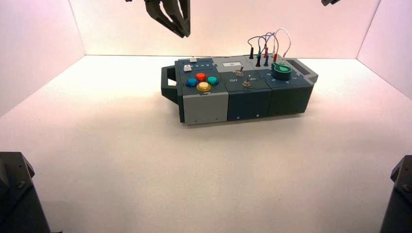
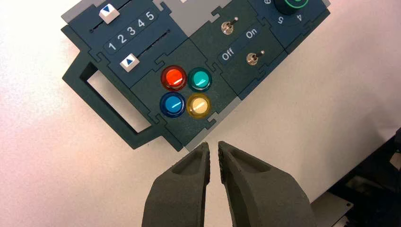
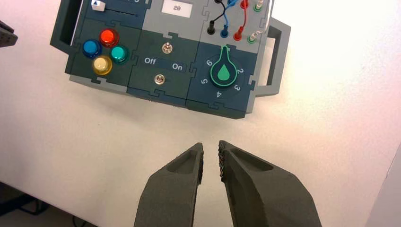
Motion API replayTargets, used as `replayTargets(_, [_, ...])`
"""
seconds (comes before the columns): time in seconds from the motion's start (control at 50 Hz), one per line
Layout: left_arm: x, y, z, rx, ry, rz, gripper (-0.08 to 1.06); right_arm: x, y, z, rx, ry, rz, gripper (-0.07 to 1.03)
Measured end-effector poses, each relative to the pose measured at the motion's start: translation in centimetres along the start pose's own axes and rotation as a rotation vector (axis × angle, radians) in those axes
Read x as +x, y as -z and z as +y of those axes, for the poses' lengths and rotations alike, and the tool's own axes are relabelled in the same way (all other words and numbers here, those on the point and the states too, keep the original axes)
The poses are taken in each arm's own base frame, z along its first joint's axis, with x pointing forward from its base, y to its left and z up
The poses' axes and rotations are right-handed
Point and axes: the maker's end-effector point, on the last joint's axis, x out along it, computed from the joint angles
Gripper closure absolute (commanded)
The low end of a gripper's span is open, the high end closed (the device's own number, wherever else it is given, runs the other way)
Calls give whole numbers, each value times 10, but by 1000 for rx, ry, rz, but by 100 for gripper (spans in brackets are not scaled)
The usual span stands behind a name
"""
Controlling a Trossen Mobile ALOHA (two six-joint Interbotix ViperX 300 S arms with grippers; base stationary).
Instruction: Open right gripper.
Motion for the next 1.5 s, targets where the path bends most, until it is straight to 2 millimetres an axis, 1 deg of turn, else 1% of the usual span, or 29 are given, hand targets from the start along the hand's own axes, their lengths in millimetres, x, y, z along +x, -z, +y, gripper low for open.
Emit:
replayTargets(0.42, [0, 0, 0, 0, 0, -2, 85, 0, 1, 0, -4, -1, 3, 76])
replayTargets(0.52, [0, 0, 0, 0, 0, -2, 85, 0, 1, 0, -4, 1, 3, 74])
replayTargets(0.58, [0, 0, 0, 0, 0, -2, 85, 0, 1, 0, -5, 1, 3, 67])
replayTargets(0.64, [0, 0, 0, 0, 0, -2, 85, 0, 1, 0, -5, 1, 1, 55])
replayTargets(0.66, [0, 0, 0, 0, 0, -2, 85, 1, 1, 0, -5, 1, 3, 52])
replayTargets(0.7, [0, 0, 0, 0, 0, -2, 85, 0, 1, 0, -5, 3, 3, 42])
replayTargets(0.72, [0, 0, 0, 0, 0, -2, 85, 0, 1, 0, -5, 3, 3, 40])
replayTargets(0.8, [0, 0, 0, 0, 0, -2, 85, 0, 1, 0, -5, 2, 1, 20])
replayTargets(0.82, [0, 0, 0, 0, 0, -2, 85, 0, 0, 0, -5, 2, -2, 18])
replayTargets(0.86, [0, 0, 0, -2, 0, -2, 85, 0, -1, 0, -8, 4, -8, 7])
replayTargets(0.92, [0, 0, 0, 0, 0, -2, 85, 0, -3, -2, -12, 12, -19, -3])
replayTargets(1.24, [0, 0, 0, -1, 1, -2, 85, -4, -4, -4, -22, 25, -37, -2])
replayTargets(1.38, [0, 0, 0, 2, 0, -2, 85, -9, -5, -5, -14, 25, -56, -2])
replayTargets(1.5, [0, 0, -1, 2, 1, -1, 85, -10, -2, -5, -12, 25, -60, -2])
